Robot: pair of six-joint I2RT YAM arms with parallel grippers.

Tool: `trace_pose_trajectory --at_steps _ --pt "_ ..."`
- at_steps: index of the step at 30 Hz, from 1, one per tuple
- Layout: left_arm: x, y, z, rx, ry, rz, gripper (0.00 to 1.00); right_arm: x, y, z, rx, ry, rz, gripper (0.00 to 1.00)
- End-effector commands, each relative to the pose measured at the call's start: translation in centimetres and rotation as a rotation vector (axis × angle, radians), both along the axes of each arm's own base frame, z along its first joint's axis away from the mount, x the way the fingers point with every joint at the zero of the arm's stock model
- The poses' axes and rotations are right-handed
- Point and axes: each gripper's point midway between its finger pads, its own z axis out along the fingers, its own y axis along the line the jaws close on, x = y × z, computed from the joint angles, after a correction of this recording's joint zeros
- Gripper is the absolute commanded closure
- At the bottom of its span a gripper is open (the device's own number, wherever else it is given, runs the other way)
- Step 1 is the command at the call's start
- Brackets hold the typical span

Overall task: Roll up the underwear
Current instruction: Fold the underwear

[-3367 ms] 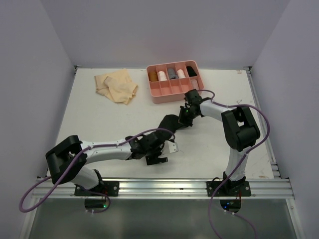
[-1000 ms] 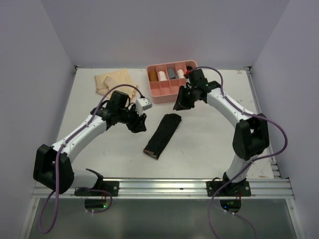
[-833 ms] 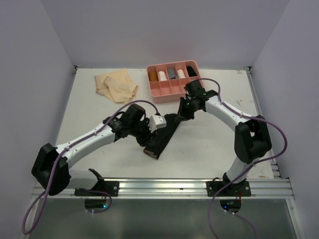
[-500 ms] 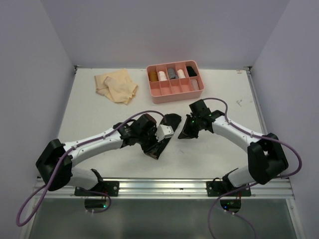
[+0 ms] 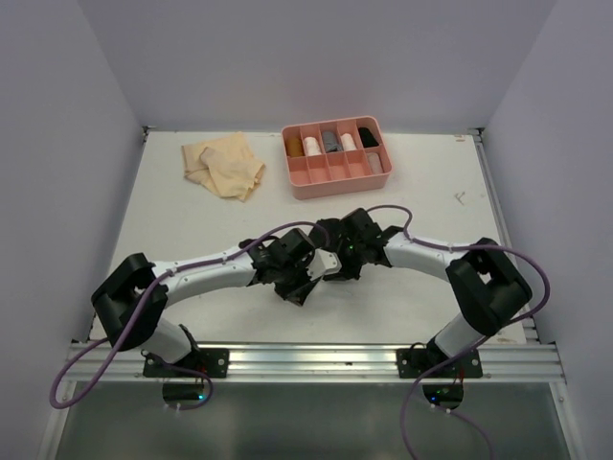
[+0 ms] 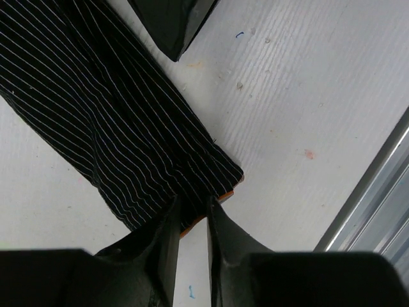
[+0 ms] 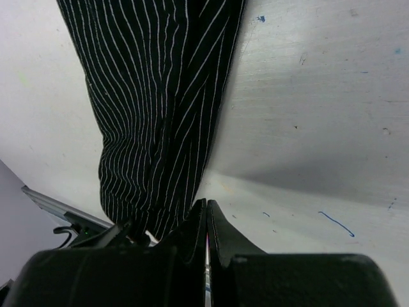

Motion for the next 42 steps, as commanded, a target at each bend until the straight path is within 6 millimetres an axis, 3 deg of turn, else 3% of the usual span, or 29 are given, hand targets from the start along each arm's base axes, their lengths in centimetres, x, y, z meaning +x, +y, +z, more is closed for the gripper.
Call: trace_pose_trajectory --at_steps 1,3,7,15,22,25,26,31,35,39,40,42 --pt "1.1 -1.1 1.3 -0.027 -0.042 0.019 0.77 0.9 0.8 -0.3 0.014 -0.014 -0.051 1.0" --pt "0.8 -1.4 1.6 -0.045 -0.03 0.008 0.88 0.8 0.7 -0.9 -0.002 -0.004 -0.054 1.0" --pt "0.3 -2.2 2.9 -0.103 -0.018 -0.009 1.0 0.2 1.0 -1.5 0.0 0.015 -0.057 1.0" --pt "-0.8 -3.8 3.1 -0.167 0.056 -0.034 1.0 -1.0 2.3 -2.4 0.035 0.046 -0.059 1.0" --pt "-1.8 -4.8 0.6 -0.195 0.138 -0.046 1.0 -1.7 2.1 -2.4 0.062 0.047 -0.096 1.0" --pt "-1.9 -5.0 -0.4 -0.2 0.156 -0.041 1.0 -1.7 1.6 -1.2 0.08 0.01 -0.115 1.0" --pt "-2.2 -4.8 -0.9 -0.193 0.167 -0.037 1.0 -1.5 1.3 0.3 0.095 -0.03 -0.121 1.0" --pt "-2.4 -4.8 -1.6 -0.194 0.186 -0.033 1.0 -0.3 -0.7 3.5 0.097 -0.164 -0.191 1.0" --pt "-2.4 -4.8 -1.9 -0.198 0.191 -0.026 1.0 0.8 -0.4 5.4 0.158 -0.233 -0.235 1.0" --pt "-2.5 -4.9 -1.7 -0.215 0.192 -0.02 1.0 0.9 0.5 4.0 0.206 -0.176 -0.272 1.0" --pt "-2.5 -5.0 -1.6 -0.22 0.191 -0.022 1.0 0.7 0.5 2.8 0.211 -0.159 -0.277 1.0" --pt "-2.5 -4.9 -1.7 -0.217 0.19 -0.017 1.0 1.1 1.1 2.8 0.265 -0.17 -0.301 1.0"
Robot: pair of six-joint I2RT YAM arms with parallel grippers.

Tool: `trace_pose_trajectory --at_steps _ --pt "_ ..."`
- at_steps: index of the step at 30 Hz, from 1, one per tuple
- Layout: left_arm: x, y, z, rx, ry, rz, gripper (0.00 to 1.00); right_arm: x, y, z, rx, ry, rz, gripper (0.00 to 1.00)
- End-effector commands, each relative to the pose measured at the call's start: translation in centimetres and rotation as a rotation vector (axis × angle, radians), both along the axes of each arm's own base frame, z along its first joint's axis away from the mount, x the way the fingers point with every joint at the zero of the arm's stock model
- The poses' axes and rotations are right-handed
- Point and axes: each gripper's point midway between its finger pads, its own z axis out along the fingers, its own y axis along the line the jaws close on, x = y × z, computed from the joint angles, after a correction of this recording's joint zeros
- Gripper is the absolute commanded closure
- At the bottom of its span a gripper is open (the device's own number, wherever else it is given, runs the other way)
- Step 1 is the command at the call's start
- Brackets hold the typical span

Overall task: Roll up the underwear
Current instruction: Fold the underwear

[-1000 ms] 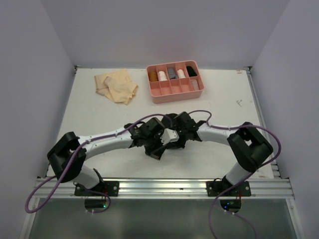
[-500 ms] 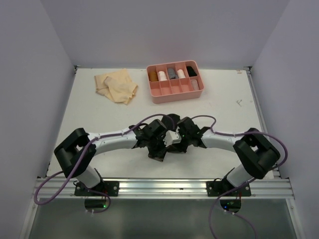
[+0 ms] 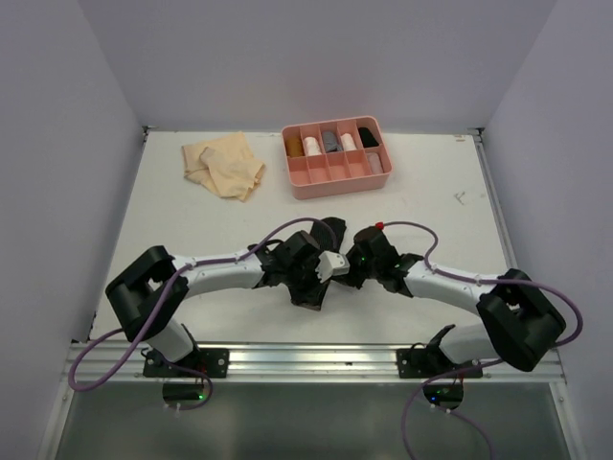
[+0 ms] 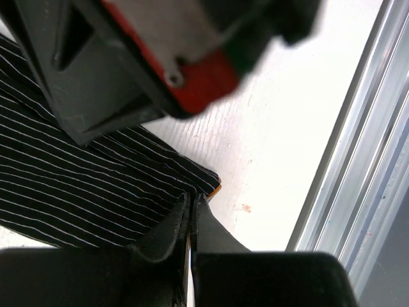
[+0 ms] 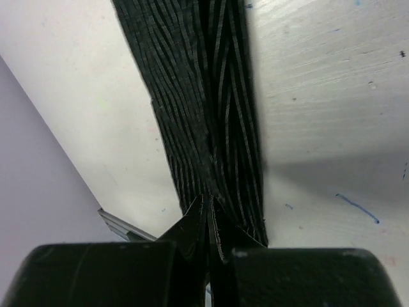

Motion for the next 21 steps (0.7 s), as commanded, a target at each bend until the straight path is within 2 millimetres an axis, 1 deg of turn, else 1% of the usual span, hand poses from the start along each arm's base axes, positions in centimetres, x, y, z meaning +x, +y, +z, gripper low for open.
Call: trace_pose_trajectory --at_steps 1,2,3,4,5,6,7,9,10,14,15,17,18,19,21 --pt "-0.4 0.2 -0.4 -0.001 0.025 0.013 1.0 1.5 1.3 0.1 0.113 -0.033 -0.062 1.0" --pt "-0.3 0.2 -0.4 -0.001 0.022 0.016 1.0 1.7 1.7 0.1 0.139 -0.036 -0.07 1.0" --pt "-0.2 0.2 -0.3 -0.003 0.02 0.018 1.0 1.5 1.6 -0.5 0.146 -0.029 -0.075 1.0" --pt "-0.2 0.3 -0.5 0.0 0.022 0.018 1.0 1.4 1.8 -0.7 0.169 -0.025 -0.078 1.0" --pt "-0.2 0.4 -0.5 0.0 0.022 0.021 1.0 1.8 2.3 -0.8 0.206 -0.039 -0.08 1.0" --pt "-0.2 0.4 -0.6 0.002 0.026 0.023 1.0 1.6 2.4 -1.2 0.221 -0.026 -0.085 1.0" --pt "-0.2 0.4 -0.6 -0.003 0.036 0.024 1.0 2.1 2.9 -0.6 0.26 -0.057 -0.077 1.0" --pt "-0.1 0.5 -0.8 0.002 0.042 0.031 1.0 1.9 3.1 -1.3 0.285 -0.048 -0.079 1.0" --pt "0.0 0.6 -0.8 0.002 0.042 0.034 1.0 2.2 3.6 -0.4 0.324 -0.076 -0.074 1.0" --pt "0.1 0.7 -0.9 0.006 0.046 0.036 1.0 2.4 3.5 0.4 0.343 -0.101 -0.074 1.0" --pt "0.0 0.6 -0.9 0.006 0.047 0.036 1.0 2.3 3.6 1.4 0.352 -0.12 -0.067 1.0" --pt "0.1 0.6 -0.9 0.006 0.05 0.036 1.0 2.2 3.2 1.9 0.347 -0.129 -0.076 1.0" --pt "0.0 0.6 -0.8 0.004 0.05 0.034 1.0 2.4 3.0 2.9 0.354 -0.156 -0.078 1.0" --pt "0.0 0.6 -0.7 0.001 0.048 0.035 1.0 2.3 2.8 2.7 0.333 -0.146 -0.078 1.0" --pt "0.0 0.6 -0.6 -0.006 0.05 0.035 1.0 2.3 3.1 2.8 0.331 -0.151 -0.059 1.0"
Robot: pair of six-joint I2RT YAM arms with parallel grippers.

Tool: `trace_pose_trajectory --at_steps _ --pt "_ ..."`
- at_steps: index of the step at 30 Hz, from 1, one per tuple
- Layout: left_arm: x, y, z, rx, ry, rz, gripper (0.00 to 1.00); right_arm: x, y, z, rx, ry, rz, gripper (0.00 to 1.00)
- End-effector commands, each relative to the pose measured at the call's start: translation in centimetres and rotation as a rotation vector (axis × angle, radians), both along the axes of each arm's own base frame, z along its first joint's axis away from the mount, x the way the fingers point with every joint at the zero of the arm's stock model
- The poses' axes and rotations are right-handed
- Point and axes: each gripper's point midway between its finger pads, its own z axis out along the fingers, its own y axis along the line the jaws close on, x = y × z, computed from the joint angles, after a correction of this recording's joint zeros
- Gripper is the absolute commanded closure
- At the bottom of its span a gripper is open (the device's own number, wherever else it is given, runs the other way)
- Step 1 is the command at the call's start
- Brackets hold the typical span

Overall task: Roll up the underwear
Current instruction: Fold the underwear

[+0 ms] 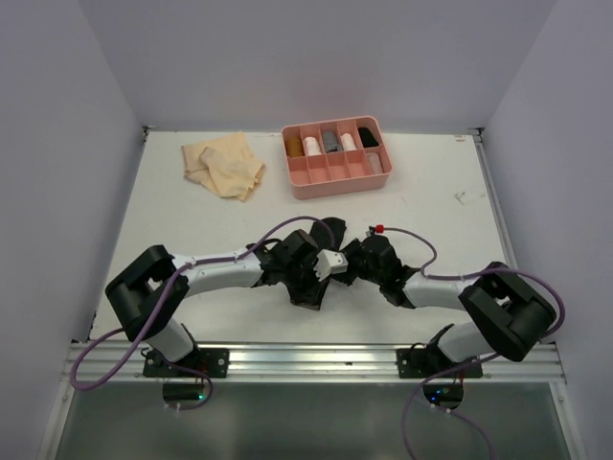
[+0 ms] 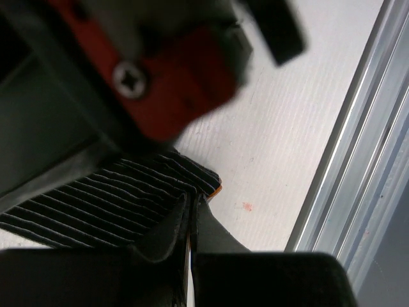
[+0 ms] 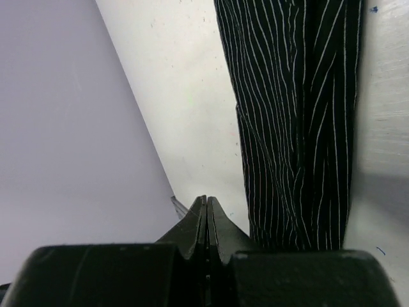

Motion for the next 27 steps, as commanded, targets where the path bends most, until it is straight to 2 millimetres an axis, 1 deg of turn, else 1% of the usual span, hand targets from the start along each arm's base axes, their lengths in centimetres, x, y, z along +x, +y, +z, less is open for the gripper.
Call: trace_pose_trajectory --at_steps 1,2,4,6,7,8,10,11,12,13,15,16,17,18,19,20,21,22,23,24,25,26,27 --pt "-0.2 0.1 -0.2 -0.006 0.027 0.021 1.0 0.7 0.3 0.9 0.008 -0.04 0.001 1.0" --pt "-0.3 0.2 -0.3 -0.008 0.028 0.022 1.0 0.8 0.8 1.2 0.03 -0.05 0.007 1.0" --pt "-0.3 0.1 -0.1 -0.016 0.029 0.019 1.0 0.7 1.1 0.6 0.041 -0.031 0.019 1.0" --pt "-0.2 -0.1 0.1 -0.028 0.025 0.024 1.0 0.6 1.3 -1.2 0.034 0.012 0.02 1.0" --pt "-0.3 0.0 0.1 -0.028 0.03 0.024 1.0 0.7 1.5 -1.1 0.059 -0.003 0.022 1.0" --pt "-0.3 -0.1 0.2 -0.033 0.03 0.024 1.0 0.6 1.4 -2.5 0.053 0.022 0.016 1.0" --pt "-0.2 -0.1 0.2 -0.041 0.028 0.029 1.0 0.4 1.6 -3.5 0.084 0.049 0.007 1.0" --pt "-0.3 -0.1 0.2 -0.043 0.028 0.028 1.0 0.6 2.0 -3.0 0.127 0.029 0.016 1.0" --pt "-0.3 0.1 0.1 -0.037 0.03 0.032 0.99 0.1 1.6 -4.9 0.117 0.091 -0.003 1.0" --pt "-0.2 0.1 0.1 -0.035 0.028 0.033 0.98 0.1 1.6 -4.8 0.139 0.084 -0.01 1.0" --pt "0.1 0.3 0.5 -0.036 0.017 0.043 0.94 -1.0 0.5 -6.3 0.106 0.141 -0.023 1.0" --pt "0.7 0.4 1.0 -0.044 0.003 0.055 0.87 -1.6 0.0 -7.2 0.067 0.172 -0.018 1.0" --pt "1.1 0.5 1.9 -0.063 -0.011 0.062 0.81 -2.2 -0.2 -7.7 0.03 0.178 0.013 1.0" --pt "1.8 0.4 3.0 -0.086 -0.038 0.055 0.75 -2.1 0.0 -7.1 0.02 0.165 0.032 1.0" --pt "2.5 0.6 4.0 -0.097 -0.068 0.062 0.67 -2.7 -0.4 -8.0 -0.03 0.198 0.048 1.0" --pt "2.7 0.4 5.1 -0.118 -0.089 0.045 0.63 -2.8 -0.4 -8.1 -0.062 0.181 0.076 1.0" --pt "3.0 0.4 7.5 -0.154 -0.146 0.01 0.61 -2.3 0.1 -7.2 -0.06 0.155 0.091 1.0" --pt "3.0 0.5 8.7 -0.176 -0.169 -0.005 0.56 -2.7 0.0 -7.6 -0.089 0.173 0.107 1.0" --pt "2.8 0.7 10.6 -0.212 -0.206 -0.015 0.54 -2.6 0.0 -7.5 -0.11 0.152 0.135 1.0" --pt "3.0 0.8 11.8 -0.235 -0.238 -0.032 0.52 -2.2 0.6 -6.9 -0.113 0.136 0.159 1.0" --pt "3.3 1.2 12.7 -0.254 -0.253 -0.024 0.48 -2.6 0.3 -7.2 -0.147 0.158 0.174 1.0" --pt "3.4 1.6 13.7 -0.275 -0.265 -0.016 0.48 -2.4 0.4 -7.2 -0.165 0.134 0.197 1.0" --pt "4.1 2.1 14.3 -0.287 -0.267 0.006 0.48 -2.0 0.9 -6.5 -0.163 0.114 0.218 1.0"
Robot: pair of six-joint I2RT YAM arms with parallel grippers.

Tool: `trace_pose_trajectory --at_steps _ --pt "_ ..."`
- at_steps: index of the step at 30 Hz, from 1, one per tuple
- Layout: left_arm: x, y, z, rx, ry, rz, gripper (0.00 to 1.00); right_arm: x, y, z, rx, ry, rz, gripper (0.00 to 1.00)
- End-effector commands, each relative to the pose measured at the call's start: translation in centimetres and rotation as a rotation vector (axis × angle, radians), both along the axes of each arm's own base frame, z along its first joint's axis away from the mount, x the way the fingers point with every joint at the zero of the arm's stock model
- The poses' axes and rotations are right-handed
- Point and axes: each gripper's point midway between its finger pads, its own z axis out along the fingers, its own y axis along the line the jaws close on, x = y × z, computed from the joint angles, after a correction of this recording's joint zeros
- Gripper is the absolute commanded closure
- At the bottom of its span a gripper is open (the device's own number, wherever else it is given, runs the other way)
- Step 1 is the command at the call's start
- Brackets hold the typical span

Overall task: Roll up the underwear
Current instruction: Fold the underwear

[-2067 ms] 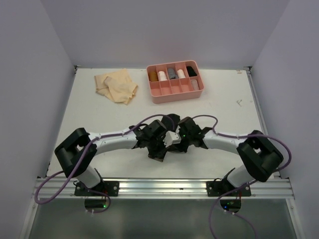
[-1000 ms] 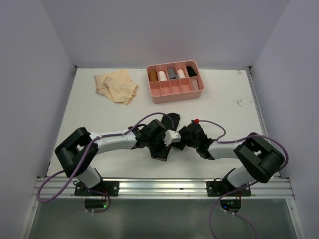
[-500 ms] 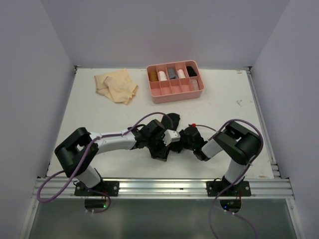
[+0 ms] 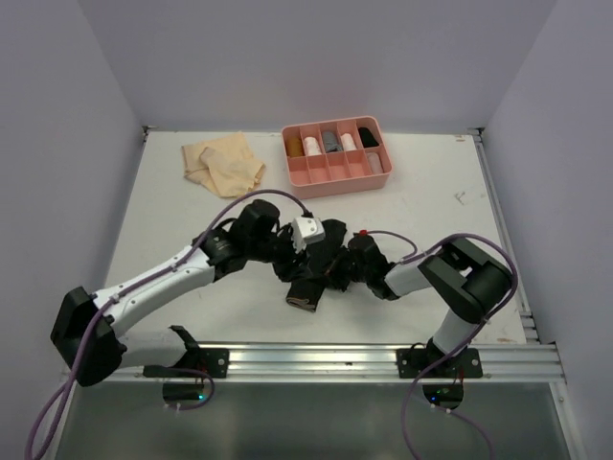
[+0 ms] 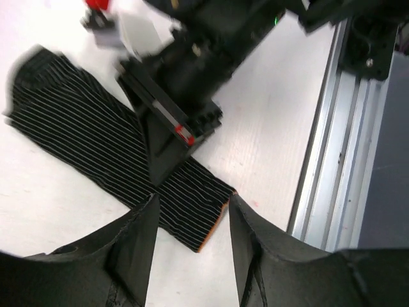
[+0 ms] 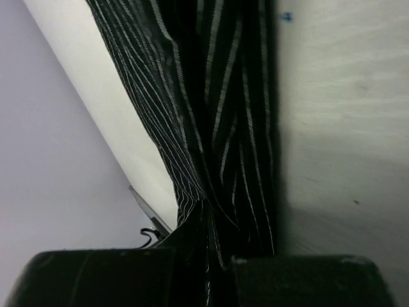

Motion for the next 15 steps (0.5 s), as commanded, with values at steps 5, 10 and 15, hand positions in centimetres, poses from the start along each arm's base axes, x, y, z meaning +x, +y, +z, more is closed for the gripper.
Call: trace_pose_trajectory --at_steps 5,10,15 --pt "2.8 1.2 3.6 -0.134 0.094 0.039 0.72 -0.6 -0.1 0.4 -0.137 -0.068 0.196 1.0" --pt "3.9 0.8 2.7 -0.264 0.352 0.098 0.99 0.2 0.3 4.3 -0.179 -0.191 0.282 0.98" --pt "7.1 -1.4 3.5 -0.378 0.357 0.159 1.0 0.5 1.7 7.6 -0.11 -0.268 0.331 0.86"
